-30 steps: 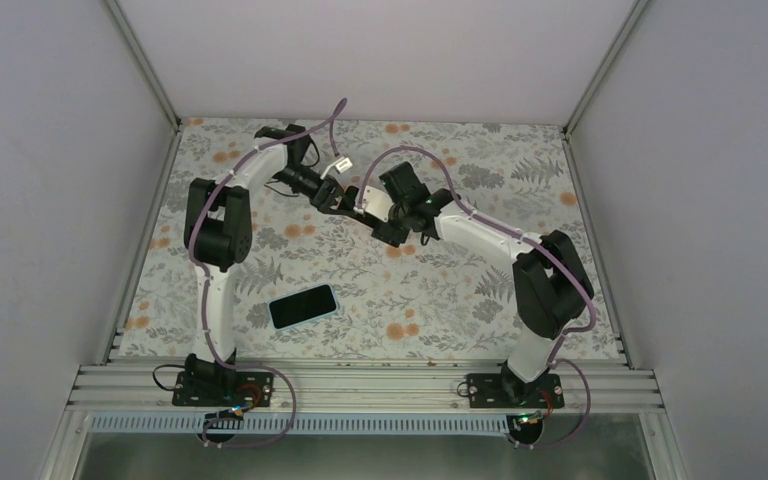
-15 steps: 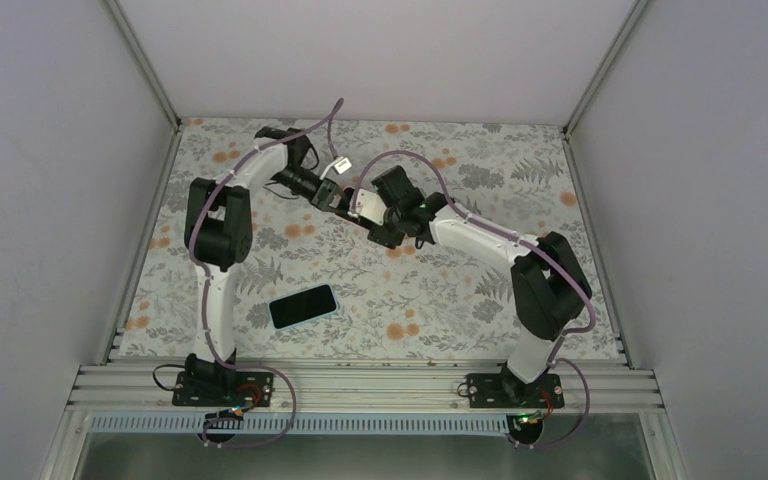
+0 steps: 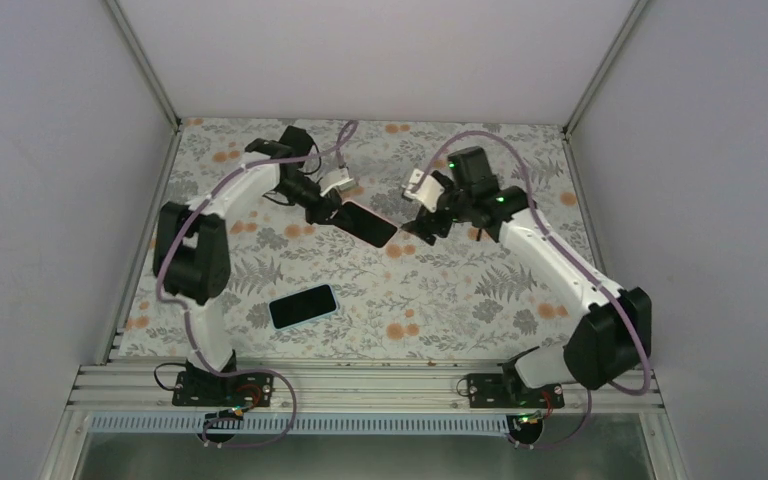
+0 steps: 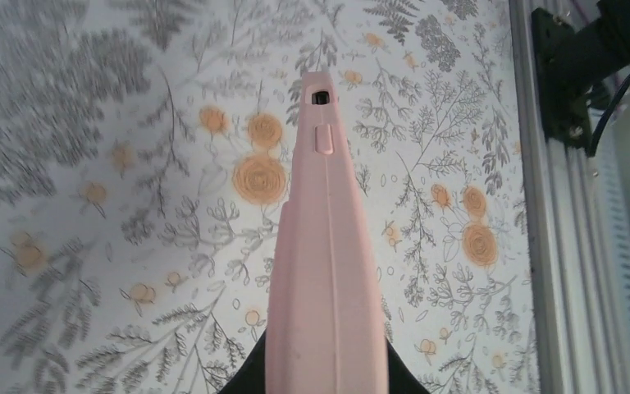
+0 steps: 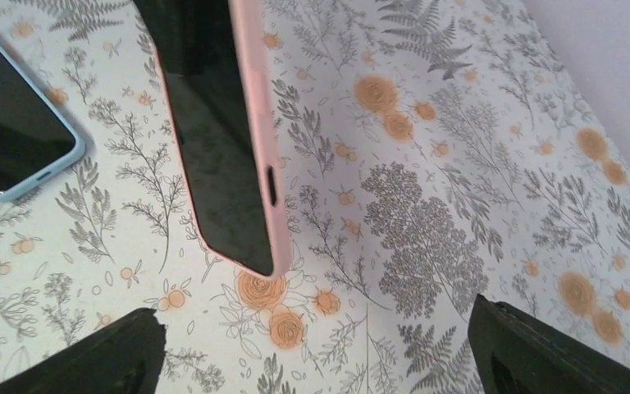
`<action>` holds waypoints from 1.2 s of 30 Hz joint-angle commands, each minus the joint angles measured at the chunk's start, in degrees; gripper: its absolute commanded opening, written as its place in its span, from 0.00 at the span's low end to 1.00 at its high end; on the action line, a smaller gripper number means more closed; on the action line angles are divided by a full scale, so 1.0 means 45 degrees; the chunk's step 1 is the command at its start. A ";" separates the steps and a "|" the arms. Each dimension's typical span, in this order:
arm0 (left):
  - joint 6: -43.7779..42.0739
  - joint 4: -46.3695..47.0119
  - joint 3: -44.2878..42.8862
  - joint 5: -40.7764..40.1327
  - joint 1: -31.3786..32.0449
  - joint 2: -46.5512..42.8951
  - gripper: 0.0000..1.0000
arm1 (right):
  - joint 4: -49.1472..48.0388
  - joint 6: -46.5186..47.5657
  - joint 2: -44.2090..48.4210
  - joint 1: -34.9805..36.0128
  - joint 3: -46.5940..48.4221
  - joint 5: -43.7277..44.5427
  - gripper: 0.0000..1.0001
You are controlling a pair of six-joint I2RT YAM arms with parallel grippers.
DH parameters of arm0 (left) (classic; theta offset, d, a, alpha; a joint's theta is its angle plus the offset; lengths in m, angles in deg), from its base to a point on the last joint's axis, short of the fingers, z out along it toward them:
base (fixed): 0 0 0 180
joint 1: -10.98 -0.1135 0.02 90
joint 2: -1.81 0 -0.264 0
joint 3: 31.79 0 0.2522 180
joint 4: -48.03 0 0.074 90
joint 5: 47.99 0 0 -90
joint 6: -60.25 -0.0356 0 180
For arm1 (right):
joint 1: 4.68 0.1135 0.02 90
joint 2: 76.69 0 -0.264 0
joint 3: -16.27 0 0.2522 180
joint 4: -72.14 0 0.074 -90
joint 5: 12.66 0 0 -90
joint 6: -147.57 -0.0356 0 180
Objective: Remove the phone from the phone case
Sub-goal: Pick up the phone at the center of the board, then remove the phone case from the phone.
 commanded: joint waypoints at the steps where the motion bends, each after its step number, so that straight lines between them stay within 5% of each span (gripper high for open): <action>1: -0.1042 0.2794 0.1253 -0.0606 0.0528 -0.2378 0.02 | 0.0637 0.0997 0.0295 -0.0748 -0.0797 -0.2296 0.92; 4: -0.1283 0.3484 0.1927 -0.0493 0.0703 -0.3171 0.02 | 0.0379 0.1071 -0.0019 -0.0924 -0.0999 -0.2181 0.81; 11: -0.1494 0.3576 0.2441 -0.0495 0.0913 -0.3329 0.02 | -0.0385 0.0769 -0.0548 -0.1312 -0.1029 -0.2368 0.73; 36: -0.1395 0.3027 0.1885 -0.0355 0.1250 -0.3171 0.02 | -0.1363 0.0598 -0.1666 -0.1750 -0.0541 -0.2273 0.67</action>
